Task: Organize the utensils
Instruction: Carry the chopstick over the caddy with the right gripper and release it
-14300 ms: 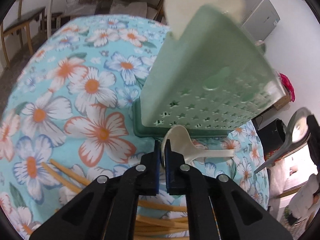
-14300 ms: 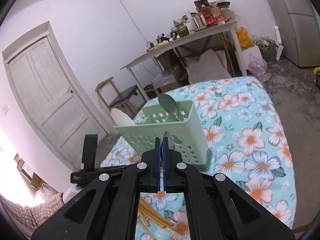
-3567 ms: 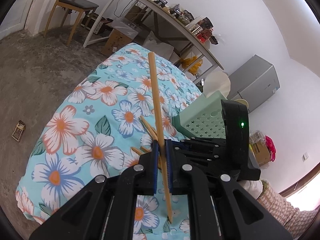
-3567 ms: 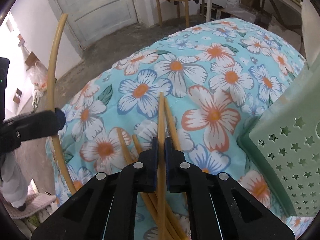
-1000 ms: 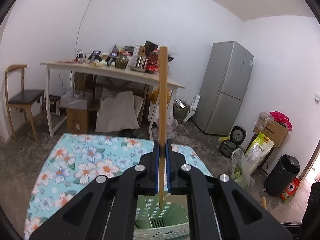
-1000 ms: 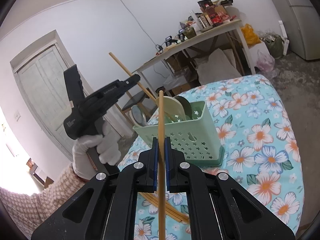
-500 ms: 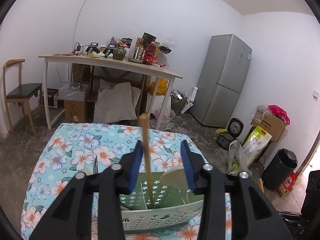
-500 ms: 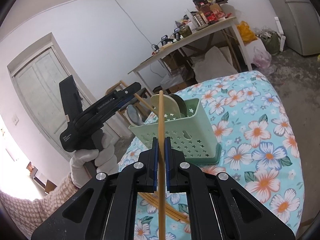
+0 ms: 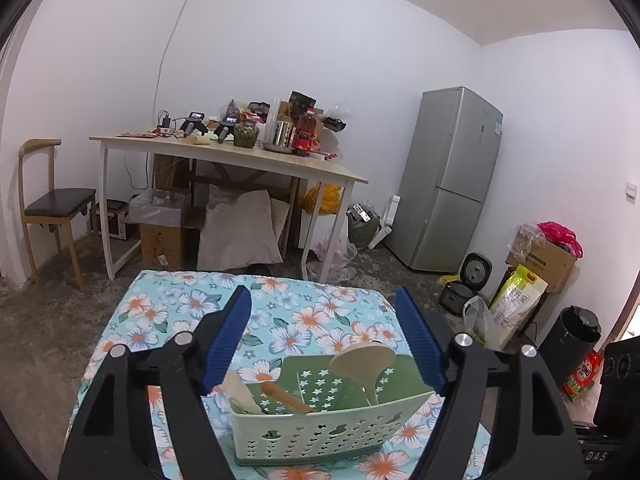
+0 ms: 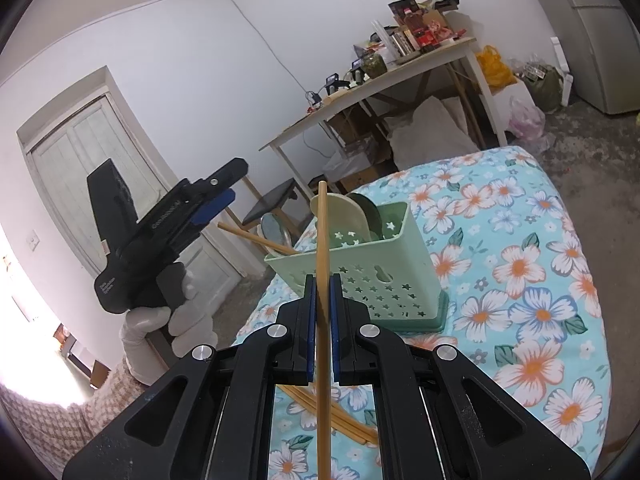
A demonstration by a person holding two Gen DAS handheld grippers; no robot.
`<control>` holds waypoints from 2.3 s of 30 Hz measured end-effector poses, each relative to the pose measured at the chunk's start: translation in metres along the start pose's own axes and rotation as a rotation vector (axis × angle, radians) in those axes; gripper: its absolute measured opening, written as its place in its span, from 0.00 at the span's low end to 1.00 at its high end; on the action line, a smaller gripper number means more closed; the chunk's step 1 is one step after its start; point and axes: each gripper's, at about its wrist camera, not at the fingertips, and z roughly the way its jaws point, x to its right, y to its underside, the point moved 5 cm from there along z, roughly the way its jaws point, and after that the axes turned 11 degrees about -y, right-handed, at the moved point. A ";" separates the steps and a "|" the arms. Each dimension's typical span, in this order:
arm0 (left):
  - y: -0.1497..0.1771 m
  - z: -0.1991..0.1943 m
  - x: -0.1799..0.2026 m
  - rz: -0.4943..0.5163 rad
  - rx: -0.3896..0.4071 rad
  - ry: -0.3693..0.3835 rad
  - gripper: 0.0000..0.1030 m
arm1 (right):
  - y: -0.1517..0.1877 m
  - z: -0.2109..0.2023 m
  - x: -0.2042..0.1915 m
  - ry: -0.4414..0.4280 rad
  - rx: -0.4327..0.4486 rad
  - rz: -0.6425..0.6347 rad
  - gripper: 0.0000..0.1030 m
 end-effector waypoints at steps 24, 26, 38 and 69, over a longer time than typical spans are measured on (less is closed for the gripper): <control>0.107 -0.087 -0.088 -0.070 -0.176 -0.064 0.74 | -0.096 0.051 -0.057 -0.102 0.050 -0.257 0.05; 0.118 -0.091 -0.094 -0.082 -0.189 -0.074 0.74 | -0.110 0.063 -0.058 -0.106 0.057 -0.280 0.05; 0.132 -0.094 -0.127 -0.139 -0.206 -0.115 0.74 | -0.160 0.145 -0.047 -0.057 0.107 -0.355 0.05; 0.134 -0.092 -0.142 -0.165 -0.205 -0.123 0.74 | -0.113 0.181 -0.043 0.155 -0.006 -0.609 0.05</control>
